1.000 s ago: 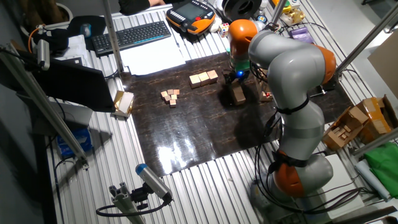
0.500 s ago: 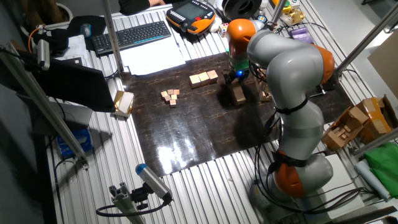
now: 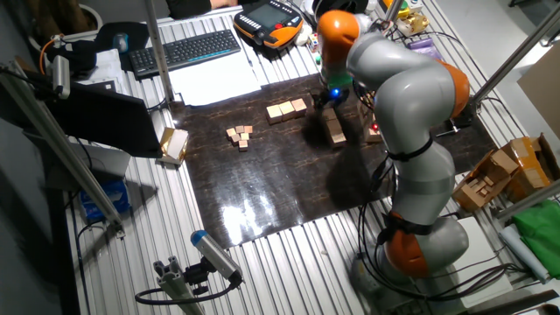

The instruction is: Stack the blocks into a pyramid shape

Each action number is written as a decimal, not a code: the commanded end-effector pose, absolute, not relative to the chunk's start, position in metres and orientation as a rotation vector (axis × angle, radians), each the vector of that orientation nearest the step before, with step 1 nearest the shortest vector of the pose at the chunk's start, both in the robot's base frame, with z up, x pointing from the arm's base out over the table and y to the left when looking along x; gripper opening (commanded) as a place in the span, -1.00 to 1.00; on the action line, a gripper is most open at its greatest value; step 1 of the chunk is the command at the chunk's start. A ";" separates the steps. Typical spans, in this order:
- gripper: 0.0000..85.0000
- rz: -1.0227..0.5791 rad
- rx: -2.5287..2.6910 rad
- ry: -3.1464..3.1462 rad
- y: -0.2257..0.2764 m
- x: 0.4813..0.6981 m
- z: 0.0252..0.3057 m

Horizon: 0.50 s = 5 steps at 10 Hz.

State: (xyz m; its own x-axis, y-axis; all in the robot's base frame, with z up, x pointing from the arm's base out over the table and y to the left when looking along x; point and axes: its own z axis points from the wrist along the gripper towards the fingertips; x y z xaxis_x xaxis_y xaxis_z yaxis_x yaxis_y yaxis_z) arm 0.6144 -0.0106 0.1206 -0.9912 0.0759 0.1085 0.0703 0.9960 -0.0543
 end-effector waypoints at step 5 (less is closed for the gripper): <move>0.29 0.097 -0.283 -3.064 0.062 0.637 0.148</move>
State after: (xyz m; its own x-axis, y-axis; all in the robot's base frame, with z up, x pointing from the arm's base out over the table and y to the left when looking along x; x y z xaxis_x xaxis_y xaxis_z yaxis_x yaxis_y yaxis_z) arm 0.6371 0.0406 0.1476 -0.9800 0.1922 0.0516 0.1887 0.9798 -0.0664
